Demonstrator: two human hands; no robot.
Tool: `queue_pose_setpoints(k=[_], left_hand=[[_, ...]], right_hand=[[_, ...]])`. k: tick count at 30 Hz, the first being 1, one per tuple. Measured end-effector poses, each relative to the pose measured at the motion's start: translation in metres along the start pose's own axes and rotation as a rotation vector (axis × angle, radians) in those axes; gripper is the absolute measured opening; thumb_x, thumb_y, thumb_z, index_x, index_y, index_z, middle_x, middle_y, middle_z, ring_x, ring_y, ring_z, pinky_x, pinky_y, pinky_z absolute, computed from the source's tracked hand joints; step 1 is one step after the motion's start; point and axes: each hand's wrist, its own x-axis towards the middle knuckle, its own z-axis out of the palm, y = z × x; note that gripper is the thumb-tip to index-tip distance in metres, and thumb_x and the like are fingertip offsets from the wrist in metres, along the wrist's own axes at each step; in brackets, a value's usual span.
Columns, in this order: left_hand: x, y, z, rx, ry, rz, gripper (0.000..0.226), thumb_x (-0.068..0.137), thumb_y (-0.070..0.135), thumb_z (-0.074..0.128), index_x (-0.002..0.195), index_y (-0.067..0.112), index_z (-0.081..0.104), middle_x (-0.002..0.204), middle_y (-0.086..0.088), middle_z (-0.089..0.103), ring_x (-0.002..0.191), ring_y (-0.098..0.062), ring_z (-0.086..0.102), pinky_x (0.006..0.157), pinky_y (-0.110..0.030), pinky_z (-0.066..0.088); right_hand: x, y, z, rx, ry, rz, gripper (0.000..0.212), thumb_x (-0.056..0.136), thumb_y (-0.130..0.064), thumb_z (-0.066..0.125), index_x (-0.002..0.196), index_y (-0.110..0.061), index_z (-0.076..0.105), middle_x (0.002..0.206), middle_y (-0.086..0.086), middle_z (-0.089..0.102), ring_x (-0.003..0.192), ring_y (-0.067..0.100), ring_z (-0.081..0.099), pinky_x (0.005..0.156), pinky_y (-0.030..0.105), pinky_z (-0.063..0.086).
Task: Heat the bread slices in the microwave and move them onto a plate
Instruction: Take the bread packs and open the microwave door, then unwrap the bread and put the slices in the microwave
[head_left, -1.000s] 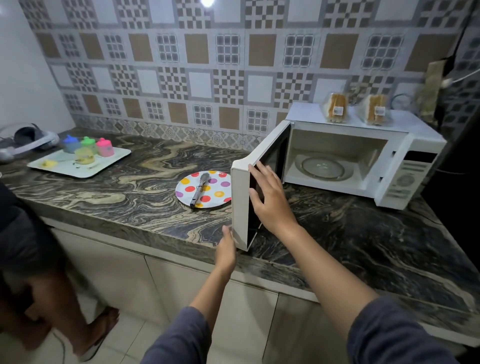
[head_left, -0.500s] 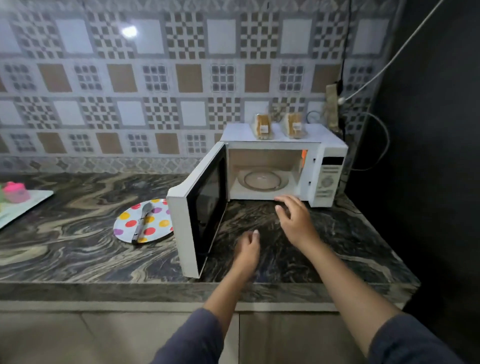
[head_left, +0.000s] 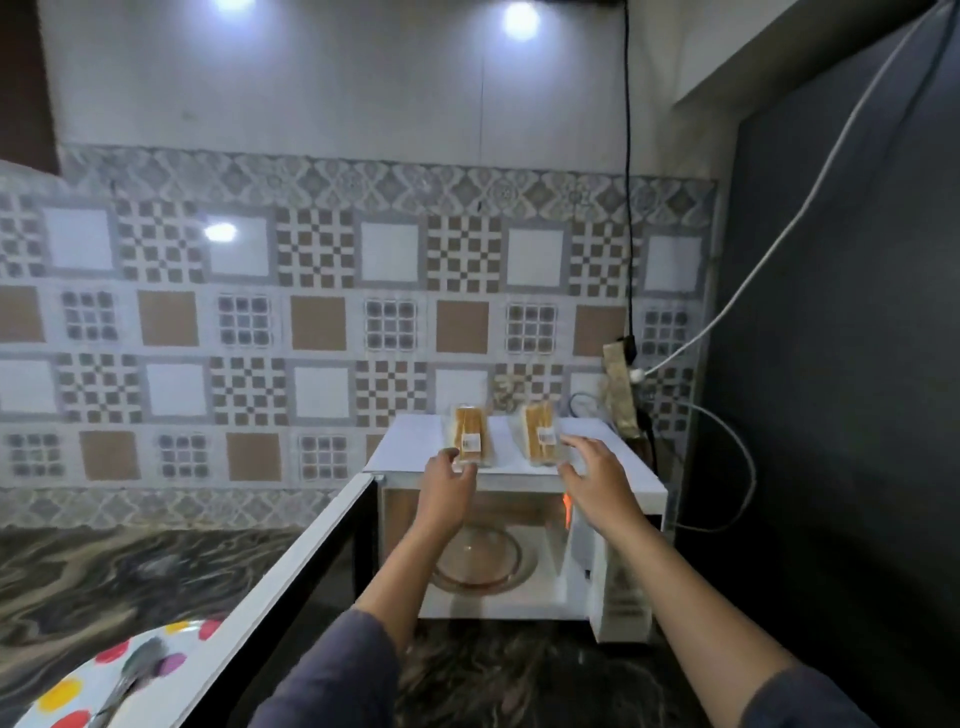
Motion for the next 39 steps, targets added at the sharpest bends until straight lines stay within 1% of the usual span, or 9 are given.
queue_pose_setpoints(k=[5,14,18,21,23,25,27,34,39], left_hand=[[0.073,0.007,0.008,0.117,0.064,0.023,0.060,0.094,0.028,0.049,0.144,0.006,0.025,0.150,-0.014,0.029,0.138,-0.028,0.029,0.111,-0.037,0.026],[0.125,-0.018,0.036,0.269,-0.023,-0.208,0.095,0.085,0.047,0.059,0.149,0.010,-0.001,0.155,-0.019,0.012,0.141,-0.035,0.018,0.115,-0.046,0.019],[0.130,-0.026,0.050,0.298,0.022,-0.235,0.112,0.073,0.056,0.068,0.148,0.012,-0.003,0.154,-0.015,0.017,0.139,-0.033,0.026,0.111,-0.045,0.029],[0.135,-0.027,0.056,0.281,0.057,-0.257,0.111,0.063,0.058,0.075,0.145,0.017,0.012,0.142,-0.013,0.041,0.120,-0.029,0.052,0.099,-0.043,0.047],[0.137,-0.028,0.057,0.268,0.073,-0.266,0.094,0.060,0.054,0.078,0.133,0.018,0.030,0.124,-0.009,0.055,0.101,-0.024,0.063,0.087,-0.041,0.055],[0.137,-0.027,0.057,0.276,0.108,-0.257,0.074,0.064,0.048,0.079,0.118,0.015,0.040,0.111,-0.006,0.059,0.093,-0.022,0.065,0.083,-0.039,0.056],[0.133,-0.024,0.055,0.288,0.135,-0.243,0.065,0.065,0.045,0.078,0.111,0.015,0.043,0.108,-0.006,0.059,0.092,-0.023,0.064,0.082,-0.039,0.056],[0.115,-0.022,0.047,0.263,0.154,-0.203,0.059,0.068,0.040,0.079,0.110,0.012,0.048,0.102,-0.003,0.057,0.085,-0.015,0.056,0.068,-0.027,0.047],[0.092,-0.024,0.040,0.224,0.169,-0.176,0.061,0.061,0.044,0.080,0.105,0.014,0.050,0.098,-0.004,0.064,0.086,-0.018,0.063,0.071,-0.033,0.055]], right_hand=[[0.072,0.019,0.014,0.011,-0.071,0.031,0.059,0.092,-0.025,0.053,0.145,-0.020,0.029,0.149,0.005,0.034,0.135,0.024,0.033,0.108,0.035,0.032],[0.122,0.052,0.058,-0.094,-0.156,0.227,0.099,0.079,-0.055,0.062,0.149,-0.026,-0.003,0.155,0.007,0.016,0.138,0.032,0.025,0.106,0.046,0.035],[0.129,0.057,0.072,-0.116,-0.171,0.274,0.114,0.070,-0.061,0.067,0.148,-0.027,-0.009,0.153,0.009,0.022,0.134,0.034,0.033,0.104,0.047,0.037],[0.132,0.062,0.077,-0.159,-0.136,0.286,0.115,0.067,-0.061,0.069,0.148,-0.024,-0.004,0.147,0.008,0.034,0.129,0.031,0.041,0.103,0.044,0.037],[0.135,0.065,0.077,-0.157,-0.110,0.323,0.105,0.066,-0.059,0.070,0.144,-0.017,0.013,0.140,0.008,0.044,0.123,0.029,0.048,0.100,0.041,0.041],[0.136,0.066,0.074,-0.151,-0.091,0.348,0.089,0.063,-0.056,0.072,0.131,-0.015,0.032,0.129,0.006,0.053,0.111,0.029,0.055,0.091,0.038,0.047],[0.135,0.064,0.071,-0.145,-0.079,0.369,0.080,0.060,-0.054,0.073,0.121,-0.016,0.038,0.122,0.006,0.056,0.106,0.030,0.056,0.084,0.036,0.048],[0.118,0.061,0.062,-0.170,-0.061,0.368,0.078,0.059,-0.054,0.072,0.118,-0.016,0.039,0.122,0.006,0.056,0.105,0.030,0.055,0.079,0.036,0.047],[0.096,0.052,0.051,-0.180,-0.048,0.362,0.074,0.057,-0.053,0.072,0.113,-0.016,0.041,0.115,0.007,0.058,0.101,0.030,0.056,0.075,0.035,0.048]])
